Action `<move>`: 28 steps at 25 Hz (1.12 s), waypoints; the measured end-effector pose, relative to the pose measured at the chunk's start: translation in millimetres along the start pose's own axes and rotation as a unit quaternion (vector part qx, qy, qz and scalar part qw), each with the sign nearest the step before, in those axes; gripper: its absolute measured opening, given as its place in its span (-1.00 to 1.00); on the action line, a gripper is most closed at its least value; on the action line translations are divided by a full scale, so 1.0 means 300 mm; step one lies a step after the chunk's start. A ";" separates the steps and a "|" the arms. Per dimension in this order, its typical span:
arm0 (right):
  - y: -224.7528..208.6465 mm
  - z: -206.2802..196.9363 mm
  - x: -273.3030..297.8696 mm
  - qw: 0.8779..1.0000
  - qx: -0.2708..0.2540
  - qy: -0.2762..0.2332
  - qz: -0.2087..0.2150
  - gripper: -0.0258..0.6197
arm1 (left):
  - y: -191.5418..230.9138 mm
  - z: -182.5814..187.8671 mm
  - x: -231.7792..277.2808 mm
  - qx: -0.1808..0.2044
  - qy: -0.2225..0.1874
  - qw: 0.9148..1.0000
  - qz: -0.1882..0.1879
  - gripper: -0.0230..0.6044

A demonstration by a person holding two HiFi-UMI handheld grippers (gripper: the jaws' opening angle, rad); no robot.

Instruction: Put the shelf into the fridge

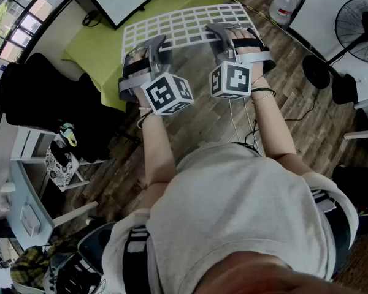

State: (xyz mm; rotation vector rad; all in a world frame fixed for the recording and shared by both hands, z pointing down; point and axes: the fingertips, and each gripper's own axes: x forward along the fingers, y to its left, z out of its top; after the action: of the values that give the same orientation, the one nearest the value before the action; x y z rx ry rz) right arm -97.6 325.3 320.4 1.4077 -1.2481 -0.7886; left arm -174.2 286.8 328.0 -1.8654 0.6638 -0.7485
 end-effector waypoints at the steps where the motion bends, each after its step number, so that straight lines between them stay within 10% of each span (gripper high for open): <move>1: 0.002 0.001 0.006 1.000 0.000 0.001 0.000 -0.72 | -0.001 -0.004 0.005 0.000 -0.001 1.000 -0.001 -0.71; 28: 0.063 0.070 0.109 0.999 0.020 0.005 -0.027 -0.71 | 0.007 -0.128 0.067 0.026 -0.011 1.000 -0.005 -0.71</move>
State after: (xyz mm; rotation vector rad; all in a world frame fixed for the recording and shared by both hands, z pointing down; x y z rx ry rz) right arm -114.5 290.1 338.9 1.4807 -1.2285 -0.7951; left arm -189.6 248.9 342.8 -1.8276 0.6155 -0.7440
